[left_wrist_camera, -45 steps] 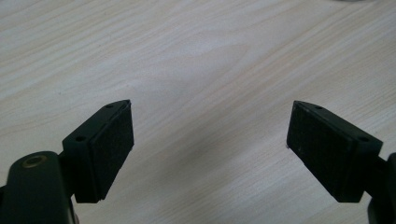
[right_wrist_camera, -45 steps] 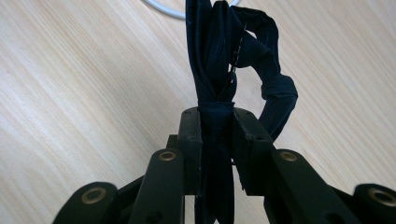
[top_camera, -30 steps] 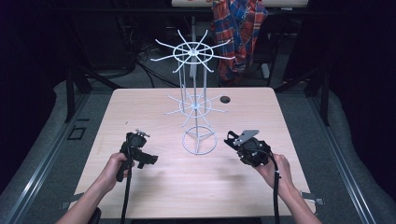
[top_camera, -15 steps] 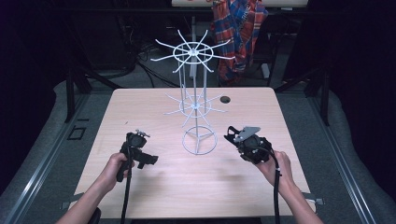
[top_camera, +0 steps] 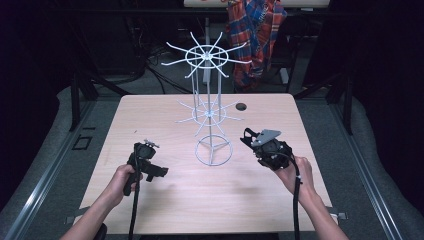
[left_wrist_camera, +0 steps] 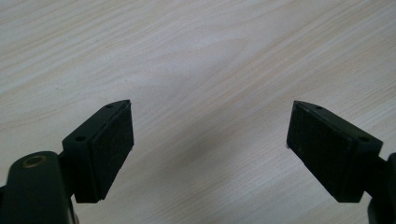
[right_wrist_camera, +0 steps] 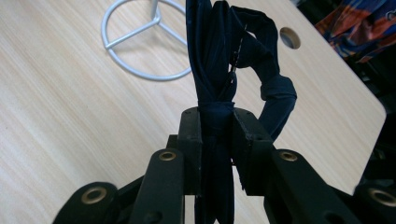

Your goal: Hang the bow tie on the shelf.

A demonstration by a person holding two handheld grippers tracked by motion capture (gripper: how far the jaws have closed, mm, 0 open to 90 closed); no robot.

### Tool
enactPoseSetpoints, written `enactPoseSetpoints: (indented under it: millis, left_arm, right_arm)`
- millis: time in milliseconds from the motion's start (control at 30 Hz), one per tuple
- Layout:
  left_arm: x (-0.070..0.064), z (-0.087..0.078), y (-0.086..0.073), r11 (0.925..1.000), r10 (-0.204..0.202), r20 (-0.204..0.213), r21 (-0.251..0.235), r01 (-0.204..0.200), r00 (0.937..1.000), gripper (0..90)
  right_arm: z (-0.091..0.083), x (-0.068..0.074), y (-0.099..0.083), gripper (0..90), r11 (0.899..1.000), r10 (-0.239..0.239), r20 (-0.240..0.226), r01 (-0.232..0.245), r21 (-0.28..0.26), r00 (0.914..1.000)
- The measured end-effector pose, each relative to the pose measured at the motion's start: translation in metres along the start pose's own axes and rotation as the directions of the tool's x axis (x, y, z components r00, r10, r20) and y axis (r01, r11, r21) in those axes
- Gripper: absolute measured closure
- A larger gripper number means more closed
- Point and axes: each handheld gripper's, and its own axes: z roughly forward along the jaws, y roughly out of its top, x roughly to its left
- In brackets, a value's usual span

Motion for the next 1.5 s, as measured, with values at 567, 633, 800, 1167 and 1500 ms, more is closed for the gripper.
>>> enactPoseSetpoints:
  millis: [567,633,800,1167,1500]
  left_arm:
    - [0.000,0.001,0.000,1.0000,0.002,-0.004,0.006,-0.002,1.0000,15.0]
    - [0.000,0.001,0.000,1.0000,0.002,-0.004,0.007,-0.002,1.0000,15.0]
    - [-0.001,0.001,0.000,1.0000,0.005,-0.002,0.007,-0.005,1.0000,15.0]
    - [-0.001,0.000,0.000,1.0000,0.003,-0.002,0.008,-0.003,1.0000,15.0]
    - [-0.001,0.001,-0.001,0.9999,0.008,-0.005,0.012,-0.008,1.0000,15.0]
  right_arm:
    - [-0.022,-0.005,0.015,74.3,0.995,0.006,0.040,-0.002,-0.095,0.9992]
    - [-0.023,-0.004,0.017,74.3,0.995,0.003,0.045,0.002,-0.098,0.9990]
    - [-0.025,-0.005,0.017,74.3,0.994,0.005,0.049,0.000,-0.108,0.9988]
    - [-0.036,-0.007,0.020,74.3,0.989,0.012,0.070,-0.002,-0.149,0.9975]
    - [-0.028,0.004,0.030,74.3,0.986,-0.026,0.058,0.035,-0.161,0.9980]
